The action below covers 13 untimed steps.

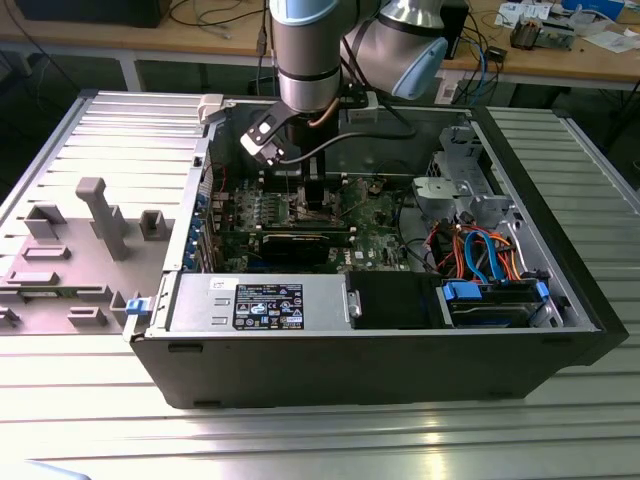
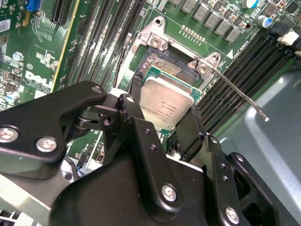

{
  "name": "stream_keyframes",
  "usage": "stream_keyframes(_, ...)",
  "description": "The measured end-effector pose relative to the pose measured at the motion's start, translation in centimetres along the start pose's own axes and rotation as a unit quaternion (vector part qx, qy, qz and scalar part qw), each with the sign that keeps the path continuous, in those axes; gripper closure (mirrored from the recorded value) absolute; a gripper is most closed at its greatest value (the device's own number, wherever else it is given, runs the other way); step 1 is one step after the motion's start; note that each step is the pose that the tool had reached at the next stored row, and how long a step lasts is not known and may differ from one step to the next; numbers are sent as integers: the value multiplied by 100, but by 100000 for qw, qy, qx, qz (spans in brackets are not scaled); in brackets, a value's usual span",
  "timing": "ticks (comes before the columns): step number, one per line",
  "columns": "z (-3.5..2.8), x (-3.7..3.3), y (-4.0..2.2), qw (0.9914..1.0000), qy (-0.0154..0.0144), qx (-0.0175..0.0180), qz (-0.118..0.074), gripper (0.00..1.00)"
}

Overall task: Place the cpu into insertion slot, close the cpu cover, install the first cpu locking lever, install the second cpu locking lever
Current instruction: 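Place the cpu into insertion slot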

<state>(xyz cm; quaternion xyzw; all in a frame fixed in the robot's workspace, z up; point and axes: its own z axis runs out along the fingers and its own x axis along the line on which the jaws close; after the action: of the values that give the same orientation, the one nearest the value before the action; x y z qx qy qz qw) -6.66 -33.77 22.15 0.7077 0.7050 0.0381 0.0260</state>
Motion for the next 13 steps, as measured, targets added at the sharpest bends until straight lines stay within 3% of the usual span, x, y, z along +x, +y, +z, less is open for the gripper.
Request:
stream_keyframes(4, 81, 7, -8, 100000, -22, 48, -4, 46)
stream_keyframes(13, 83, 7, -8, 100000, -35, 50, -1, 46)
